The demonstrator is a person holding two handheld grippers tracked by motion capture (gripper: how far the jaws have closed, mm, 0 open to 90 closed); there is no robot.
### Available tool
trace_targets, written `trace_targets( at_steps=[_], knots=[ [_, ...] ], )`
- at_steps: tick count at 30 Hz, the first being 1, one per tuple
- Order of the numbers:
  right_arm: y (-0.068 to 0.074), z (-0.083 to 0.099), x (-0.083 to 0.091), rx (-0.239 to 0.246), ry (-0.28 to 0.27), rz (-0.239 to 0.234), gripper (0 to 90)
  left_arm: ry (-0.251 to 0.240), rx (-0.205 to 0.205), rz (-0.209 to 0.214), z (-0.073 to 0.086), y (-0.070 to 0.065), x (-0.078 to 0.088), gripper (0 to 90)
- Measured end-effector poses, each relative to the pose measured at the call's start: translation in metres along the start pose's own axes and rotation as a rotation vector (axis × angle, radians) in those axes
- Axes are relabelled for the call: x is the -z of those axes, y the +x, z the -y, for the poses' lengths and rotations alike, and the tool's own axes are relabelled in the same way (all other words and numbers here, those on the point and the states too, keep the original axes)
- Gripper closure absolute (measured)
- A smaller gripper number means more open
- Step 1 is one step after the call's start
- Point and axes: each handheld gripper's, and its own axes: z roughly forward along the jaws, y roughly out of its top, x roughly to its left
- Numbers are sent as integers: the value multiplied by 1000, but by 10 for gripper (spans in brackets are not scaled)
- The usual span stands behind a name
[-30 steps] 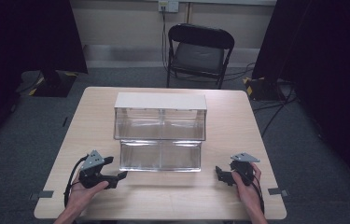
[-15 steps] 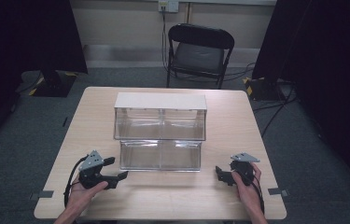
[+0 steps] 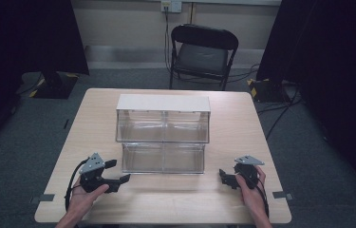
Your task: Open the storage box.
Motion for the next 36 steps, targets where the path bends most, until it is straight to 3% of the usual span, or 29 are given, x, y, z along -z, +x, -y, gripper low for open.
trace_targets(
  at_steps=[8,12,36],
  knots=[
    [0,0,0,0,0,0,131,-14,-13,-13,-3,-2,2,174],
    [0,0,0,0,0,0,131,-38,5,-13,-5,-2,3,174],
    [0,0,0,0,0,0,131,-56,13,-8,-10,-4,3,153]
  ],
)
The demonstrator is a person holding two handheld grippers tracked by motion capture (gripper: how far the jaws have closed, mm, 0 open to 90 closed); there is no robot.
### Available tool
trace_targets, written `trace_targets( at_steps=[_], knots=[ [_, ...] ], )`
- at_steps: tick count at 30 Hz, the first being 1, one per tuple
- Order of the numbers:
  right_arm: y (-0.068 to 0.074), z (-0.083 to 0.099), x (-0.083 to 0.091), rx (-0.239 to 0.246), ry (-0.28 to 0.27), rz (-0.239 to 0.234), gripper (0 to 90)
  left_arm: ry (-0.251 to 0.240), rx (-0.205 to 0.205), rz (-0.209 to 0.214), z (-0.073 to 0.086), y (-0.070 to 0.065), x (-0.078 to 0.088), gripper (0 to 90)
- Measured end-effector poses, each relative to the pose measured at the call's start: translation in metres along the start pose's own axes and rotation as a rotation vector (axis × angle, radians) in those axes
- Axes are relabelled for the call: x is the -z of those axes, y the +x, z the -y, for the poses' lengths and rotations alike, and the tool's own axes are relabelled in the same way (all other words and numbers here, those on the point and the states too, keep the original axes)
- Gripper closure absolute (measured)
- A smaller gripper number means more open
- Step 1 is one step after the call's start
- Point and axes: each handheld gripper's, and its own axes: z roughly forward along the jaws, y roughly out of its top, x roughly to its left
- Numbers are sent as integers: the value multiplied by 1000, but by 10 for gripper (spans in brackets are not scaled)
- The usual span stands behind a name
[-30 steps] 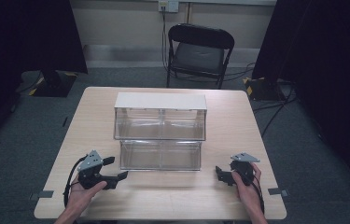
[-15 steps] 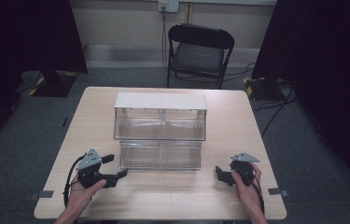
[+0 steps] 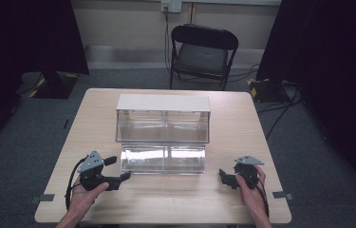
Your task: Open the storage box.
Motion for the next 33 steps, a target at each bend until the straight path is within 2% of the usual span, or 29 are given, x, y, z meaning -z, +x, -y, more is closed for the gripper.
trace_targets(
  at_steps=[15,18,28,29,33],
  knots=[
    [0,0,0,0,0,0,131,-29,4,-13,-7,-2,5,155],
    [0,0,0,0,0,0,131,-29,-3,-14,-8,-3,4,155],
    [0,0,0,0,0,0,131,-33,12,-14,-10,-2,2,149],
    [0,0,0,0,0,0,130,-32,0,-20,-11,-2,3,149],
    [0,0,0,0,0,0,131,-33,4,-16,-13,-2,3,148]
  ],
)
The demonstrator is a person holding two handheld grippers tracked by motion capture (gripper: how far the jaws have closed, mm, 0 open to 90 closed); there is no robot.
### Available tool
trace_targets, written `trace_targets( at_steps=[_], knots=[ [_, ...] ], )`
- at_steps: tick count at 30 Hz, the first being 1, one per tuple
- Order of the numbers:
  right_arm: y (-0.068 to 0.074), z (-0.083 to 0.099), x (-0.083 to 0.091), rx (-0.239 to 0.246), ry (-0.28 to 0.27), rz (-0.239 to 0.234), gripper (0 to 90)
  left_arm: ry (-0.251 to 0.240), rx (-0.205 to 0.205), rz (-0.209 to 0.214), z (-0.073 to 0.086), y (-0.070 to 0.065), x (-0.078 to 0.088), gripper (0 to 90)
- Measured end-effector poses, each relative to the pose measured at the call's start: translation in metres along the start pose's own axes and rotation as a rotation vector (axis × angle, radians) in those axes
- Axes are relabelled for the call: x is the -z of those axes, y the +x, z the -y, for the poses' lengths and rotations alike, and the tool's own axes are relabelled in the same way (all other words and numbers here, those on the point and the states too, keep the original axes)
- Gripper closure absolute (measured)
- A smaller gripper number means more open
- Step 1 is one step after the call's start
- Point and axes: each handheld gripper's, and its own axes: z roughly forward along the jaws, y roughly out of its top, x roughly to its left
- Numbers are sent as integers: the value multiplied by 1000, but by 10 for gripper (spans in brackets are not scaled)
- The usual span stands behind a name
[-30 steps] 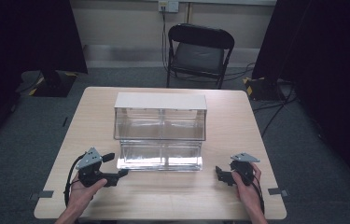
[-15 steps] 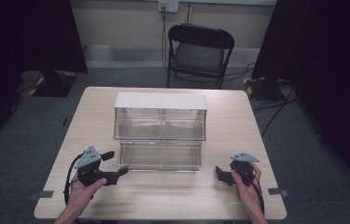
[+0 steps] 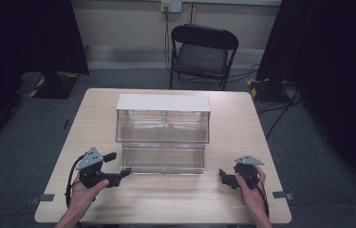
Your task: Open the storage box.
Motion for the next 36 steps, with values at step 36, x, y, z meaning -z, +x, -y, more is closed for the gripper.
trace_targets(
  at_steps=[36],
  knots=[
    [0,0,0,0,0,0,131,-10,-15,-5,-17,1,5,153]
  ],
)
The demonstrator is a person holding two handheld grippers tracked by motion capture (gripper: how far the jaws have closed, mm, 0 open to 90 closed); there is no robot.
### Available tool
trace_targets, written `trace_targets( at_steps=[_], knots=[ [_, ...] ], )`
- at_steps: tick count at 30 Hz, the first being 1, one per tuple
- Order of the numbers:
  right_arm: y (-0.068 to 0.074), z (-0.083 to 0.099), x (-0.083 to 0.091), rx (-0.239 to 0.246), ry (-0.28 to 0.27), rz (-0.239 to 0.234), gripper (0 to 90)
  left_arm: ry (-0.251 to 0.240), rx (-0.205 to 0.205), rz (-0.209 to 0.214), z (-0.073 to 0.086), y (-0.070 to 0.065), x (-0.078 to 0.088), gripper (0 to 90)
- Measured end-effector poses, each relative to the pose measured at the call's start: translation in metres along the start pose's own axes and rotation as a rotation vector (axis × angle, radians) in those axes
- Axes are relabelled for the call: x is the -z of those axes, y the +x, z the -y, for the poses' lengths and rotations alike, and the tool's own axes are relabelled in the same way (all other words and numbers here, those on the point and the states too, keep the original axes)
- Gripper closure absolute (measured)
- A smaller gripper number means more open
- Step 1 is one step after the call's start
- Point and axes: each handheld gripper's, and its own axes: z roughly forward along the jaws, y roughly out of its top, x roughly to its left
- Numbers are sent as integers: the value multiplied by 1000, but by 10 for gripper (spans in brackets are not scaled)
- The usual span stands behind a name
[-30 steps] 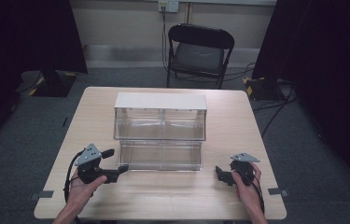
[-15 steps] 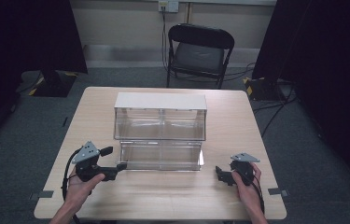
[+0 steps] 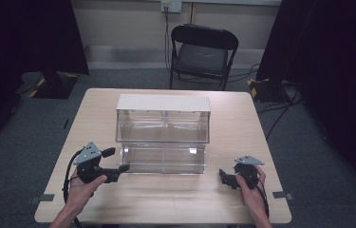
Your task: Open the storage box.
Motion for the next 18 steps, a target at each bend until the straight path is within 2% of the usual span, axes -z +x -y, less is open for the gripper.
trace_targets(
  at_steps=[2,10,13,16,18],
  knots=[
    [0,0,0,0,0,0,130,10,-14,2,0,-1,-2,152],
    [0,0,0,0,0,0,131,3,-13,4,-4,-2,-3,151],
    [0,0,0,0,0,0,131,-1,-33,10,-6,-2,-3,152],
    [0,0,0,0,0,0,131,-12,-19,4,-7,-3,-4,151],
    [0,0,0,0,0,0,130,-11,-25,3,-8,-2,-4,152]
  ],
)
